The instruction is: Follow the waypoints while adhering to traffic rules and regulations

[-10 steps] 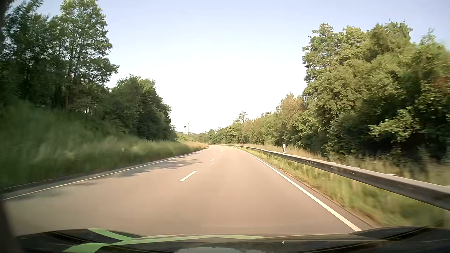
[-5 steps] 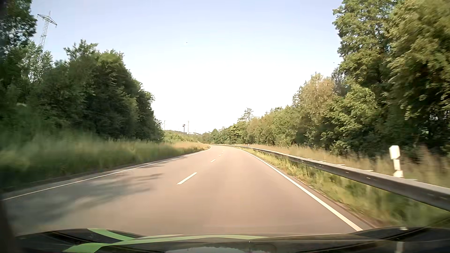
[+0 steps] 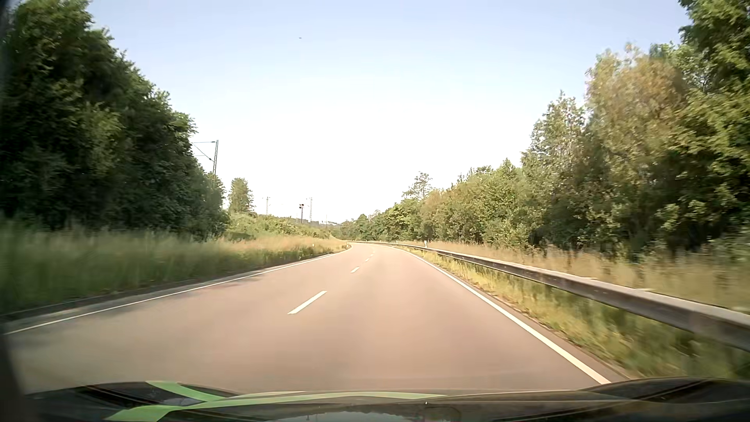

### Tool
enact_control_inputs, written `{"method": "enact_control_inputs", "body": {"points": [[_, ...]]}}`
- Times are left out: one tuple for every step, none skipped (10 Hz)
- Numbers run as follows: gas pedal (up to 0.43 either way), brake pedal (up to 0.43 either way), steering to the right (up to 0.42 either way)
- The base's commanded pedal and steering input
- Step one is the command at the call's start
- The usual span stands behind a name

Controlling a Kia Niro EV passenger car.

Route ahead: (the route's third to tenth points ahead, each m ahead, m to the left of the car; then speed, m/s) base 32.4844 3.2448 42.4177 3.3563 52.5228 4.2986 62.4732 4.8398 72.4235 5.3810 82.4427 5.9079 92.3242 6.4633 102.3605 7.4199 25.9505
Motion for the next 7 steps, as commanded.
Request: {"method": "enact_control_inputs", "body": {"points": [[0.177,0.000,-0.007],[0.177,0.000,-0.008],[0.177,0.000,-0.008],[0.177,0.000,-0.008],[0.177,0.000,-0.008],[0.189,0.000,-0.008],[0.189,0.000,-0.008]]}}
